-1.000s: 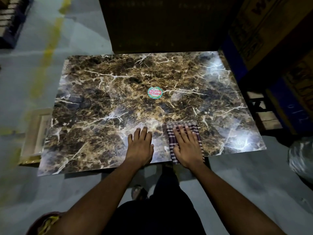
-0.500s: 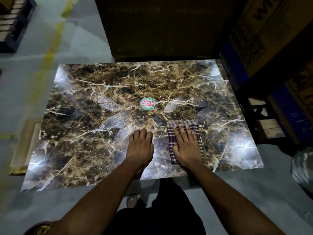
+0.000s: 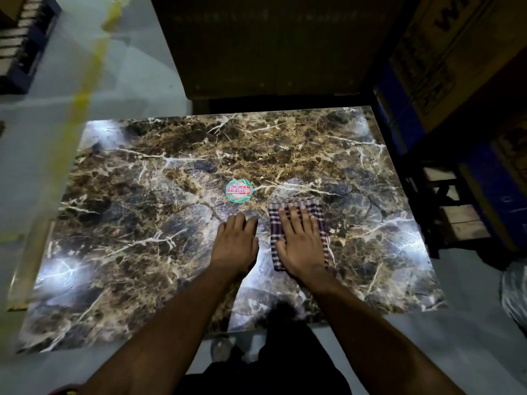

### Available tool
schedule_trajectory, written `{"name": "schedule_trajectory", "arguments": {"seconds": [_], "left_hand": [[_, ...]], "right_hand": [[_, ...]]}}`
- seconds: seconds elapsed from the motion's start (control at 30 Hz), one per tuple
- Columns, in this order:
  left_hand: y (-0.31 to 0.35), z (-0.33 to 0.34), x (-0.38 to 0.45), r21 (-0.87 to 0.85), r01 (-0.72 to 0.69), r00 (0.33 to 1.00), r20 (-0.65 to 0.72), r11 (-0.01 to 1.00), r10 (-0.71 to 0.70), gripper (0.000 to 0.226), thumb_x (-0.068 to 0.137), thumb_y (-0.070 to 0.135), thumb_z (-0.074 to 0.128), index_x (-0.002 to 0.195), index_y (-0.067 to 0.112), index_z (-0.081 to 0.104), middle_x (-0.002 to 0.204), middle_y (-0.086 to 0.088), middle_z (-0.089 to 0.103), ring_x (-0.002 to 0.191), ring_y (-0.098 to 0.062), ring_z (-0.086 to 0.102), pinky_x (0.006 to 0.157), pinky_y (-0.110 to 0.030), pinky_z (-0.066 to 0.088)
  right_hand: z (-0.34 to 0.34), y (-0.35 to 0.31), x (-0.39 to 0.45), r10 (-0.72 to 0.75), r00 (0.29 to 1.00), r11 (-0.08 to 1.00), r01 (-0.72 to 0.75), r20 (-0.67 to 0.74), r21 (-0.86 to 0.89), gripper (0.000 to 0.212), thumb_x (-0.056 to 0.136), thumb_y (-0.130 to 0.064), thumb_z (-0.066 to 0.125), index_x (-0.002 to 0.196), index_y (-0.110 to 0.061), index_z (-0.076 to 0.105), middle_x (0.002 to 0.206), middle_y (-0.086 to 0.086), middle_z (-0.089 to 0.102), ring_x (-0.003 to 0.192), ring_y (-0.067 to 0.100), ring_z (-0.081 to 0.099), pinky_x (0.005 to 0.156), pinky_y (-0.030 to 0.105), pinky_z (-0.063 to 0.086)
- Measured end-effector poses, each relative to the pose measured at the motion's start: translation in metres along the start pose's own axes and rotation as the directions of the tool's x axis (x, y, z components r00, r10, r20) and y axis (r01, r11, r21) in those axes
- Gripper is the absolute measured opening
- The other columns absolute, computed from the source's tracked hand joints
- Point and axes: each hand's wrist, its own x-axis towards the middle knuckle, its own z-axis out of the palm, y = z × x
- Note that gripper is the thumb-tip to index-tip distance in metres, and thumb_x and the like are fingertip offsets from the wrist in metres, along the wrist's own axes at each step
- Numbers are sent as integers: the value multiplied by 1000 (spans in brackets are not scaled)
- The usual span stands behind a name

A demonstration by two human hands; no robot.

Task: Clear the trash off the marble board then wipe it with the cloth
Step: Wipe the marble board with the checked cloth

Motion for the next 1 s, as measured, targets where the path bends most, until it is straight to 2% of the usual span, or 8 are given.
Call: {"name": "schedule_trajectory", "arguments": {"seconds": [0.13, 0.2, 0.3, 0.4, 0.5, 0.6, 0.8, 1.0], "left_hand": [[0, 3, 22, -97, 6, 1000, 18, 995, -4, 33, 93, 33, 46, 121, 15, 49, 144, -11, 43, 134, -31, 41, 106, -46, 39], [0, 1, 28, -97, 27, 1000, 13, 995, -25, 34, 93, 35, 47, 122, 17, 48, 143, -10, 44, 131, -30, 42, 103, -46, 38], [-1, -3, 39, -92, 44, 999, 10, 995, -44, 42, 93, 38, 47, 131, 20, 46, 135, -5, 45, 120, -28, 44, 95, -44, 40], [-6, 0, 54, -130, 69, 998, 22, 989, -67, 50, 95, 39, 44, 142, 20, 43, 142, -8, 43, 130, -31, 41, 103, -46, 39], [-12, 3, 66, -160, 103, 994, 36, 982, -99, 58, 102, 40, 44, 154, 19, 33, 161, -11, 28, 149, -32, 23, 119, -47, 27], [-15, 1, 79, -169, 109, 994, 23, 980, -106, 58, 105, 41, 41, 157, 19, 28, 166, -8, 22, 153, -29, 16, 122, -44, 18], [-16, -1, 108, -154, 138, 990, 21, 978, -136, 61, 105, 42, 35, 159, 17, 22, 167, -7, 17, 154, -25, 12, 124, -41, 12], [-21, -3, 134, -149, 163, 987, 17, 975, -163, 61, 105, 39, 33, 159, 16, 21, 167, -6, 18, 154, -26, 14, 125, -42, 13]], "right_hand": [[3, 4, -4, -149, 989, 989, 149, 18, 3, 74, 94, -45, 33, 163, -24, 14, 171, 5, 11, 158, 27, 3, 127, 49, 5], [0, 20, 0, -183, 983, 983, 183, 13, -5, 75, 94, -45, 35, 163, -26, 14, 171, 3, 11, 158, 25, 2, 127, 47, 5], [-7, 27, 31, -80, 997, 997, 80, -21, 5, 76, 93, -46, 33, 163, -25, 13, 171, 3, 10, 158, 25, 0, 128, 46, 2], [-10, 8, 62, -9, 1000, 999, 10, -20, 50, 76, 92, -47, 28, 163, -25, 13, 171, 3, 11, 158, 28, 2, 128, 48, 4], [-9, 1, 71, -127, 992, 991, 126, 13, 36, 74, 95, -46, 27, 163, -25, 11, 171, 3, 10, 158, 27, 0, 127, 49, 4], [-15, 25, 77, -205, 979, 979, 204, 15, 27, 73, 95, -48, 30, 163, -28, 11, 172, 1, 8, 158, 23, -1, 128, 47, 5], [-29, 24, 147, -34, 999, 999, 33, 20, 19, 79, 91, -54, 13, 164, -26, -2, 172, 5, -2, 158, 27, -8, 128, 47, -2], [-38, 31, 156, -242, 968, 970, 242, 65, 4, 78, 91, -53, 14, 164, -25, 7, 172, 4, 2, 158, 25, -6, 127, 46, -5]]}}
